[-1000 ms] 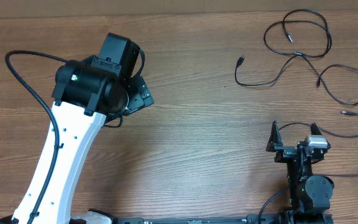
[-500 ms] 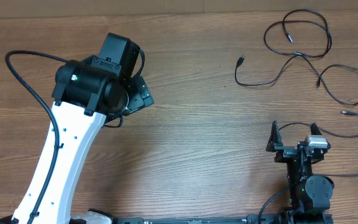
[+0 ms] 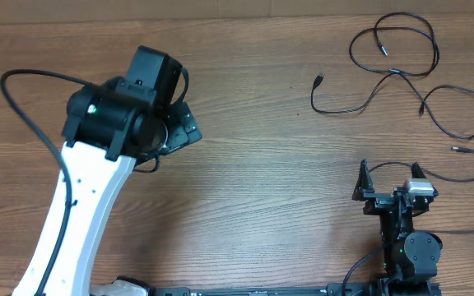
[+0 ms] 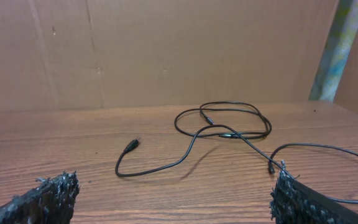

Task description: Untangle cables

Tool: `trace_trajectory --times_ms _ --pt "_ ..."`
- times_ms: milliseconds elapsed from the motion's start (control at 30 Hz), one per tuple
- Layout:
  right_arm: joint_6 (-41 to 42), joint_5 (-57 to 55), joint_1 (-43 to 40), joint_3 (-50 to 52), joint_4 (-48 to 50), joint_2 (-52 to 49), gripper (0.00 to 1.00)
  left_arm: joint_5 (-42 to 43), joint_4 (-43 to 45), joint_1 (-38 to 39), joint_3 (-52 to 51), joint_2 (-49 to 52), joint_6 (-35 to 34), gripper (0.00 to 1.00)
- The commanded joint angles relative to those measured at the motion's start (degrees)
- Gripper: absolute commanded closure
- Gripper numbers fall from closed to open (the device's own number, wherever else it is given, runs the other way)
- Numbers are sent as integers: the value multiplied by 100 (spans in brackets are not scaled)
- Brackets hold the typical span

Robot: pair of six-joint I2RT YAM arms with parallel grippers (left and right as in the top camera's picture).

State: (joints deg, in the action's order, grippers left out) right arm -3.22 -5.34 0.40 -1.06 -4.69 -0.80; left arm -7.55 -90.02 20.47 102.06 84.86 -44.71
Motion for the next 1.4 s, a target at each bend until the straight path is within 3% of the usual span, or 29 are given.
trace_trajectory --times_ms 0,267,600,1000,1233,1367 --pt "20 7 -11 61 33 63 0 -125 -17 -20 116 -393 428 1" --pt "20 7 -11 61 33 63 0 -199 26 -20 -258 -966 730 0" --pt "20 7 -11 61 33 63 0 -166 815 -22 -2162 -1980 697 0" --pt "20 7 -11 61 33 63 0 -160 977 -31 -2750 -2726 702 0" --pt "20 7 -11 61 33 63 0 13 2044 -31 -3947 -3611 737 0" --pt "20 7 -11 61 33 63 0 20 2658 -31 -4516 -4087 1119 0"
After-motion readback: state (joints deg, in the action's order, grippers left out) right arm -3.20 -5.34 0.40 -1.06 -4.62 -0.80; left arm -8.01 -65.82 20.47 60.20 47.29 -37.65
